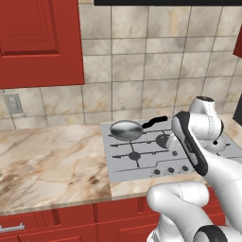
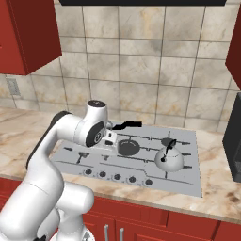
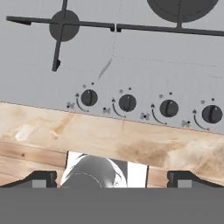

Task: Pick the pan from the cabinet and place it on the stove. Then turn on the stove burner for the pan.

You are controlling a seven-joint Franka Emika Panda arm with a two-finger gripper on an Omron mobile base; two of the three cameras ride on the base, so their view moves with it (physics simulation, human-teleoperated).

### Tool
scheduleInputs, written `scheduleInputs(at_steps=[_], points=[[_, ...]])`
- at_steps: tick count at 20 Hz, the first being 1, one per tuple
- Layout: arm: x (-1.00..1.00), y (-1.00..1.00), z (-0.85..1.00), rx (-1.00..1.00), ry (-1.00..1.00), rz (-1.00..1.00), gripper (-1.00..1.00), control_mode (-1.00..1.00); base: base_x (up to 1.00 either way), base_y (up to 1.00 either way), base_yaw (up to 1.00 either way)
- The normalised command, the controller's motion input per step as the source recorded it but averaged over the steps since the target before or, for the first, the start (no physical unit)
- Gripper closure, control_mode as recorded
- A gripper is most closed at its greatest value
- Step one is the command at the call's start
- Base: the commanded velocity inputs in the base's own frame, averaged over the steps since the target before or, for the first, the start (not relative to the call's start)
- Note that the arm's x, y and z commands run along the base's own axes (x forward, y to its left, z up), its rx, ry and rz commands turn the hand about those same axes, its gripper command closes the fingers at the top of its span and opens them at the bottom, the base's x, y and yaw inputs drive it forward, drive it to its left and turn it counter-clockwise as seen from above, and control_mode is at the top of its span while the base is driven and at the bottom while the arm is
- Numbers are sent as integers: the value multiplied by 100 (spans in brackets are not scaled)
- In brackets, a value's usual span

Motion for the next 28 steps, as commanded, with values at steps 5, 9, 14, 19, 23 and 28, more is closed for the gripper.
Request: scheduleInputs(at_steps=[5, 9, 14, 19, 23, 28], points=[[38, -15, -32, 0, 0, 20, -100, -100, 0, 0, 0], [26, 0, -19, 0, 4, 3, -100, -100, 0, 0, 0], [22, 1, -17, 0, 6, -6, -100, -100, 0, 0, 0], [4, 6, -23, 0, 7, -17, -100, -100, 0, 0, 0], [1, 0, -29, 0, 9, -12, -100, -100, 0, 0, 0], [6, -1, -31, 0, 7, -3, -100, -100, 0, 0, 0]])
